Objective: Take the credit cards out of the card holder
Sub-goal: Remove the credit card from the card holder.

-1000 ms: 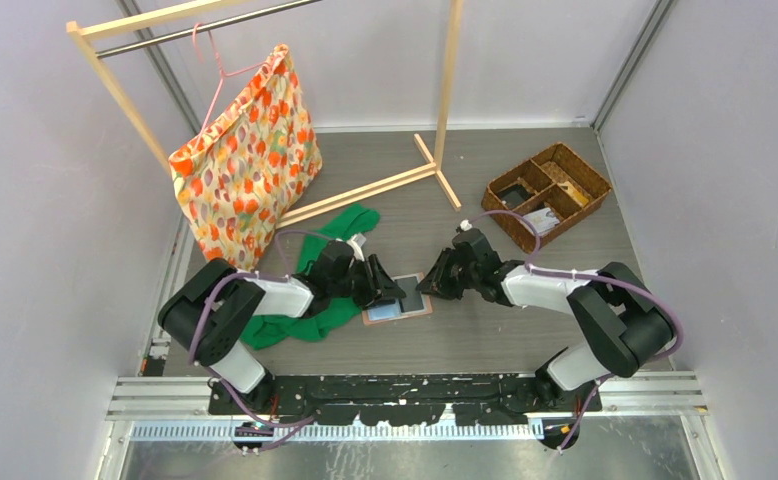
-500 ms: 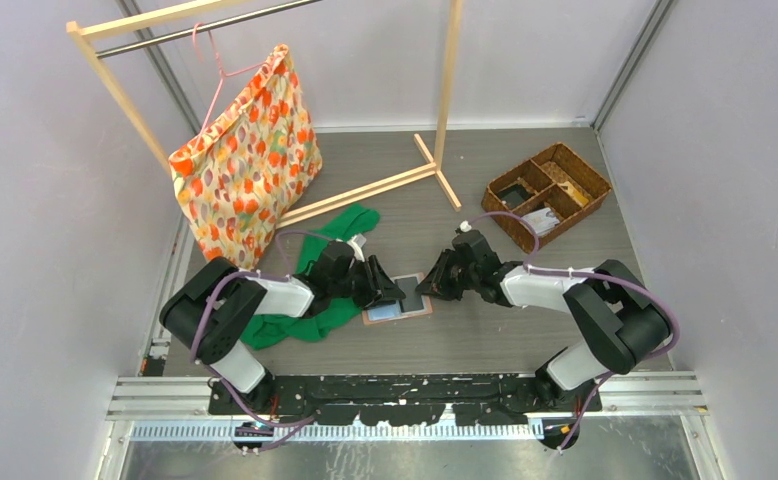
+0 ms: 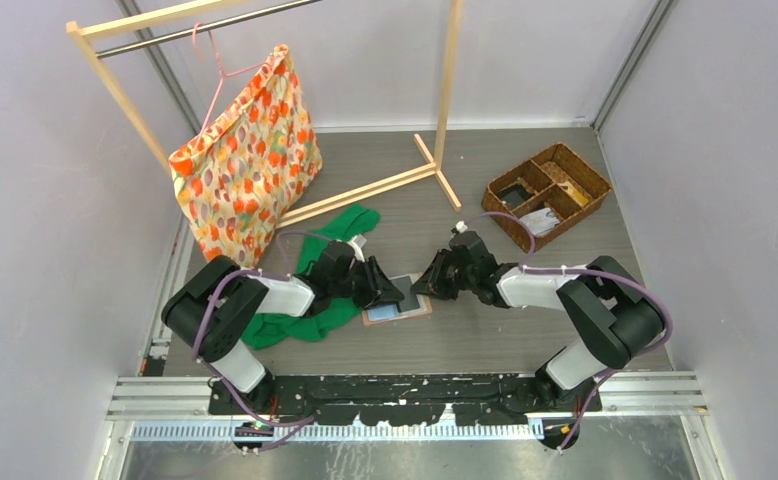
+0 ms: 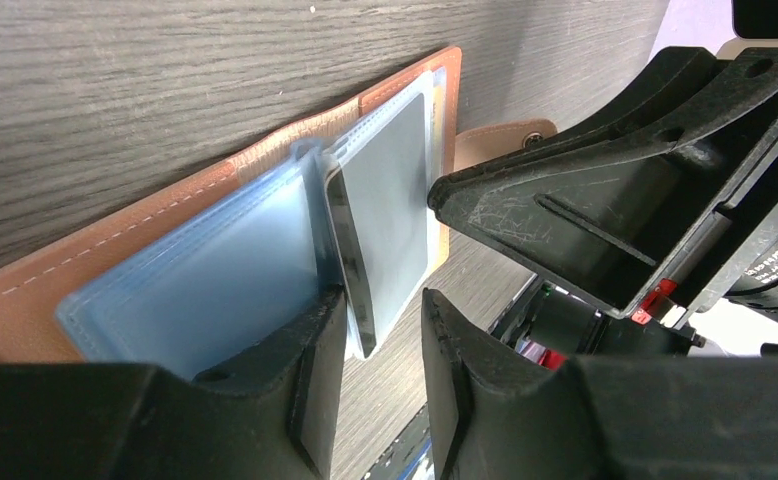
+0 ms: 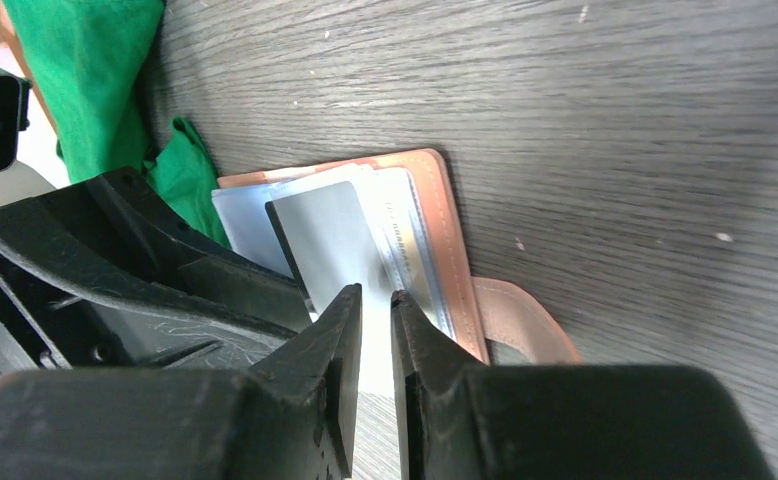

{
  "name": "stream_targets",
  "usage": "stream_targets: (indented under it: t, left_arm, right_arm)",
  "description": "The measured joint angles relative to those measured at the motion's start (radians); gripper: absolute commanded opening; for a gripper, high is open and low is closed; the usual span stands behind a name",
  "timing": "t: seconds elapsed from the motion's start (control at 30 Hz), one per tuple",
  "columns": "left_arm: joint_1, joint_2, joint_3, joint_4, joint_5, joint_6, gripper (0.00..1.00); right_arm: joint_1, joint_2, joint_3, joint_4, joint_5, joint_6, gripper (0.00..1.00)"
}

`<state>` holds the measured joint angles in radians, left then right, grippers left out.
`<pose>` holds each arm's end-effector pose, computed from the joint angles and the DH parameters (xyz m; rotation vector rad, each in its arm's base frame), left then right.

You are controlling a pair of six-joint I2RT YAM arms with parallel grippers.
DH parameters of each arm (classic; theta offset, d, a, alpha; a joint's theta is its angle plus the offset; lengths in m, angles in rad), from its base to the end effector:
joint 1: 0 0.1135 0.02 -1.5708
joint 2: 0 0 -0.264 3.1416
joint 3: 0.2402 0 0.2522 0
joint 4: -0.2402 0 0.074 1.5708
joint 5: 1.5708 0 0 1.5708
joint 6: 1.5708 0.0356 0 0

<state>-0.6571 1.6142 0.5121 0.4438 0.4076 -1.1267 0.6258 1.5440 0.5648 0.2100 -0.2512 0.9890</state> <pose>0.2131 -0.1822 0.1205 -0.3424 2.5452 -1.3075 0.2196 0.1696 0.1321 0.3296 2.5578 1.0132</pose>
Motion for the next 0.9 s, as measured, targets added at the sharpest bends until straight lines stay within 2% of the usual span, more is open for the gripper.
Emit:
stream_targets:
  t: [0.2, 0.37, 0.53, 0.7, 0.9]
  left_arm:
    - [0.000, 0.000, 0.000, -0.004, -0.006, 0.000, 0.29]
    - [0.001, 0.000, -0.002, -0.017, -0.019, 0.000, 0.18]
    - [0.001, 0.000, -0.003, -0.024, -0.024, 0.000, 0.18]
    - [0.001, 0.000, -0.006, -0.013, -0.023, -0.004, 0.32]
    - [0.001, -0.003, -0.030, 0.032, -0.024, -0.023, 0.26]
  right_arm:
    - [0.021, 0.021, 0.000, 0.044, 0.000, 0.013, 0.23]
    - [0.023, 0.021, 0.000, 0.048, 0.001, 0.014, 0.23]
    - [0.023, 0.021, 0.000, 0.049, 0.003, 0.016, 0.22]
    - [0.023, 0.021, -0.001, 0.050, 0.003, 0.016, 0.22]
    - [0.024, 0.021, -0.002, 0.053, 0.005, 0.017, 0.22]
